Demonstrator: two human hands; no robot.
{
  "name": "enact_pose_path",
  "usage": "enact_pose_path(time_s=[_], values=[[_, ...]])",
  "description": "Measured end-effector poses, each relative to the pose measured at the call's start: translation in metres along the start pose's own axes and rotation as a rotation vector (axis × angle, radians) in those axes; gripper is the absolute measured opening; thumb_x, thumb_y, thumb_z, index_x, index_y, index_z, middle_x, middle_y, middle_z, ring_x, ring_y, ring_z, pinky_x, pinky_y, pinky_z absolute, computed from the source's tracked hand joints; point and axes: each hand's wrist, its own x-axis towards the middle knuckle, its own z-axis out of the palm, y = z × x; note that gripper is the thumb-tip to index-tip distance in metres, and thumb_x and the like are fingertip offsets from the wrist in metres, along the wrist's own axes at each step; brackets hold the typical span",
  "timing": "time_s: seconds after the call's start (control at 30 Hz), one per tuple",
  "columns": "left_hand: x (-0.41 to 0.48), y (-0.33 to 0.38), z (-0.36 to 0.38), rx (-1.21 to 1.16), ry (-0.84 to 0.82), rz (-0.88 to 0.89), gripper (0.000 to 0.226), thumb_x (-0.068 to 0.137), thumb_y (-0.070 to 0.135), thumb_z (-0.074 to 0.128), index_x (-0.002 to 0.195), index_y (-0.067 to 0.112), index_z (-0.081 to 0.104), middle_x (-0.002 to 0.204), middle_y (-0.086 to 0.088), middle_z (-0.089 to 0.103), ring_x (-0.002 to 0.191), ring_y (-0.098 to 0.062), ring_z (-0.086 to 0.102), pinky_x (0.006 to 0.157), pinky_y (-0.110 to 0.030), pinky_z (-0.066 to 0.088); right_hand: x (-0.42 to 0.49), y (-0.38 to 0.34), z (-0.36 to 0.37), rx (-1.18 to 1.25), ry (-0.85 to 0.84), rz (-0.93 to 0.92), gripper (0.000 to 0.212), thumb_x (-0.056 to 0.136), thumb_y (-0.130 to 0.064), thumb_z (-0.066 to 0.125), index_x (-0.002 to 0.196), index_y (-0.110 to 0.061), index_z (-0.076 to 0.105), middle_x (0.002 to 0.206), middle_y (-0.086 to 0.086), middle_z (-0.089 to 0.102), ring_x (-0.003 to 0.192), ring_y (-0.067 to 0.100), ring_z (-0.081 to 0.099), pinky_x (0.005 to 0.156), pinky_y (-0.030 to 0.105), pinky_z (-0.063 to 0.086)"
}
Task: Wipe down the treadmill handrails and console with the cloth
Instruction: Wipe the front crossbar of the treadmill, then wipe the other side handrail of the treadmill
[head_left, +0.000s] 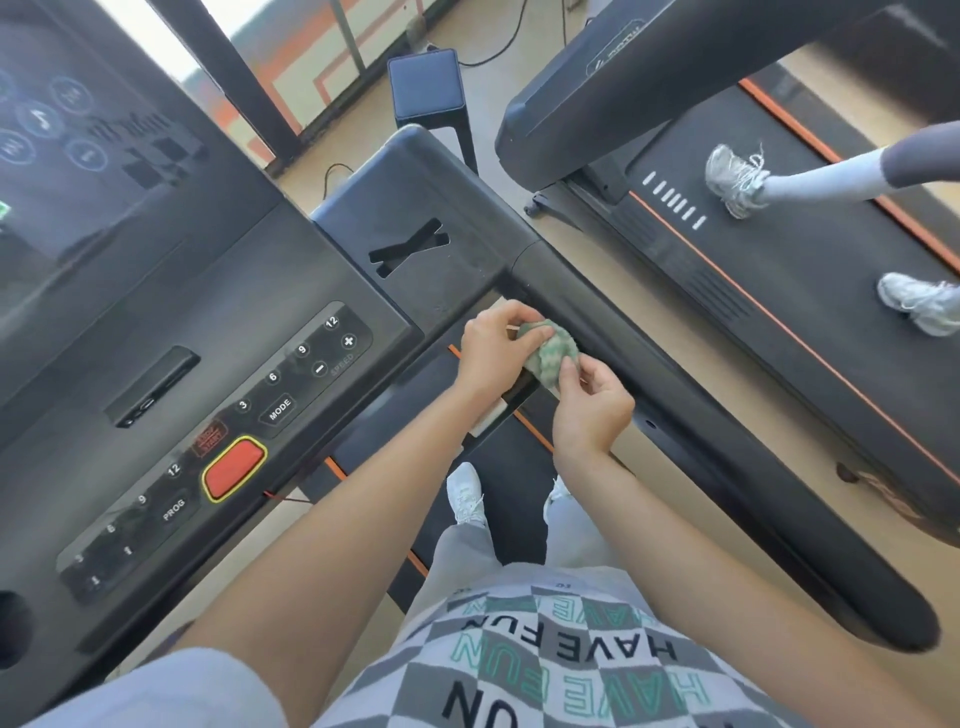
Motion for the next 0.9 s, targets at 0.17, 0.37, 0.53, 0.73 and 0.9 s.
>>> enact_pose_path(time_s=[0.17,0.37,0.53,0.73,0.9], values=[[-0.013,-0.012,-0.024,0.2,-0.108,0.047,0.005,0.088,0.034,0.077,0.085,0.032,0.074,0.082,0.011,0.072,0.076,-0.013,0.063,0.078,-0.037,0.056,-0.001,-0.001,-0.02,-0.328,-0.287,-0.127,0.005,0.093,-0.014,0.067,0.088,-0.016,0.068,0.081,-0.004,0.071,0.077,0.013,0.065,0.073,0.025,0.051],[-0.046,-0.02,-0.048,0.437,-0.07,0.026,0.019,0.086,0.047,0.075,0.078,0.029,0.072,0.079,0.009,0.064,0.083,-0.016,0.058,0.072,-0.034,0.049,0.006,-0.027,-0.046,-0.5,-0.61,-0.194,0.011,0.091,-0.017,0.07,0.081,-0.023,0.068,0.075,-0.006,0.07,0.07,0.008,0.062,0.069,0.026,0.051],[-0.055,-0.001,-0.045,0.162,0.067,0.032,0.032,0.087,0.055,0.073,0.074,0.026,0.069,0.066,0.014,0.064,0.067,-0.009,0.056,0.064,-0.031,0.046,0.032,-0.074,-0.051,-0.448,-0.606,-0.376,0.007,0.097,-0.02,0.063,0.092,-0.019,0.068,0.082,0.004,0.069,0.075,0.015,0.062,0.069,0.027,0.05],[-0.042,0.025,-0.045,-0.047,-0.096,0.04,0.032,0.076,0.038,0.089,0.093,0.025,0.066,0.068,0.024,0.055,0.061,0.001,0.047,0.063,-0.017,0.042,0.074,-0.133,-0.03,-0.505,-0.781,-0.374,0.01,0.094,-0.024,0.069,0.103,-0.02,0.069,0.09,-0.002,0.067,0.078,0.009,0.06,0.072,0.022,0.05],[-0.033,0.021,-0.042,-0.134,0.005,-0.015,0.011,0.092,0.024,0.076,0.086,0.017,0.072,0.072,0.003,0.073,0.063,-0.011,0.064,0.066,-0.039,0.058,0.11,-0.17,-0.023,-0.683,-0.913,-0.421,0.042,0.079,0.001,0.064,0.11,-0.026,0.068,0.1,0.001,0.067,0.081,0.009,0.058,0.073,0.022,0.049]])
